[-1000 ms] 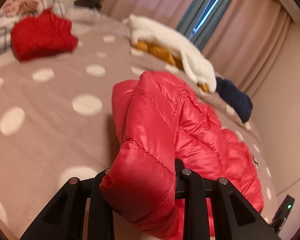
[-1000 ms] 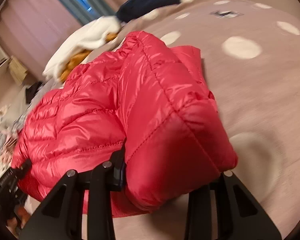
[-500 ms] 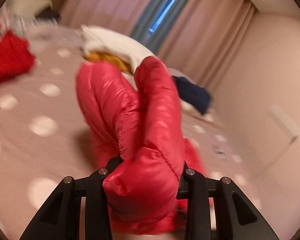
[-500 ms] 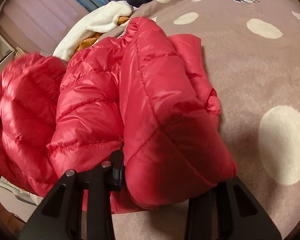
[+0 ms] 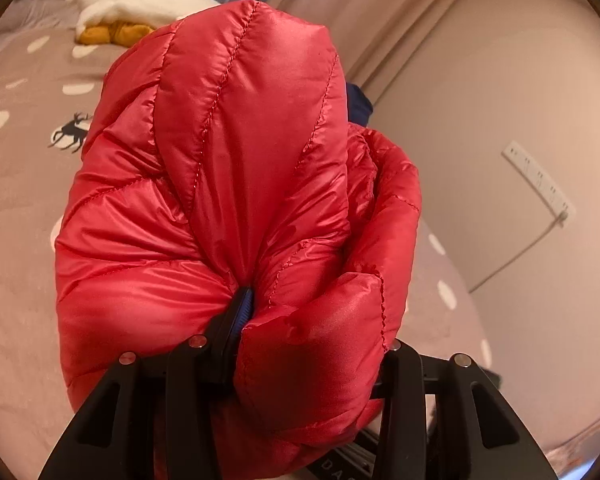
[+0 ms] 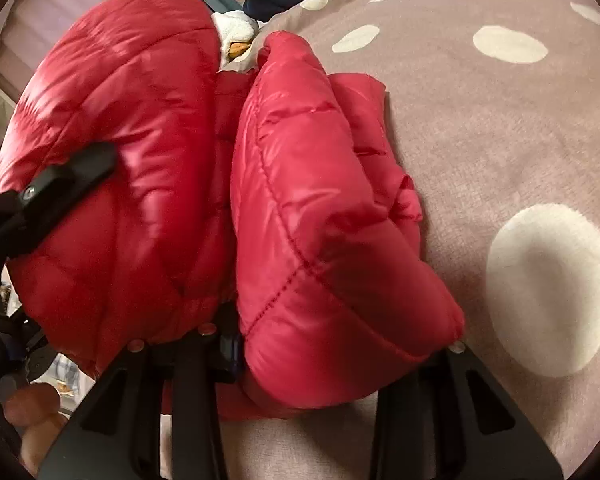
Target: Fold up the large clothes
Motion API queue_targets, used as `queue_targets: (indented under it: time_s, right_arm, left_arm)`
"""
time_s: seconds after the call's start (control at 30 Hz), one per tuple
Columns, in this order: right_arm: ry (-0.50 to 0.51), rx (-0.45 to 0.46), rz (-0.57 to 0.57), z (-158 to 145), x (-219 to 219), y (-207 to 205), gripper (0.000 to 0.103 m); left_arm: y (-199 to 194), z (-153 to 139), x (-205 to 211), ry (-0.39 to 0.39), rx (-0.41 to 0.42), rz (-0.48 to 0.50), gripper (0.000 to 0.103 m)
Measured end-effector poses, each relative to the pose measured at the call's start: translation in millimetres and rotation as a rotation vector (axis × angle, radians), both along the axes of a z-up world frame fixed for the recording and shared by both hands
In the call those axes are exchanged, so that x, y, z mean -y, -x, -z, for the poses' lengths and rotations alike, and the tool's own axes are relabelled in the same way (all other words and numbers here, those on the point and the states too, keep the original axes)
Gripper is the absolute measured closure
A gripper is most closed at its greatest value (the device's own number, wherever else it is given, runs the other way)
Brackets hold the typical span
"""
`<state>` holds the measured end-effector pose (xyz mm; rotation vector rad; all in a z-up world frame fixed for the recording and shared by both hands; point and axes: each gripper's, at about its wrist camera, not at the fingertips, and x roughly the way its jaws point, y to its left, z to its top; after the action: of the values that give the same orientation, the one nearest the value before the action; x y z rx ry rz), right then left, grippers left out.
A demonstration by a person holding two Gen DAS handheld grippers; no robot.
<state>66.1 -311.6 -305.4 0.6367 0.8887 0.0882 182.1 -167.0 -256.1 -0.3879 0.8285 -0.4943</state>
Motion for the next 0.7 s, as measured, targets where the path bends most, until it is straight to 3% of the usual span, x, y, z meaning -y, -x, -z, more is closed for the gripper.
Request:
queue_targets:
  time_s: [0.23,0.4,0.57,0.7]
  right_arm:
    - [-0.034,-0.007,0.014,-1,5,4,0.064]
    - [-0.052,-0.022,0.026,-5,10,9,0.058]
    - [-0.073,-0.045,0.069,-12,27,18,0.042]
    - [0.011,-0.031,0.129,-30,39,31,0.032]
  left_arm:
    - [-8,8,-10,0.073,-0.051,0.006,0.061]
    - [-9,5,-19,0.078,-0.05,0.005,0.061]
    - [-3,7,-18,0.078,-0.046,0.003,0.061]
    - [-4,12,-12,0.074,-0.056,0.011,0.06]
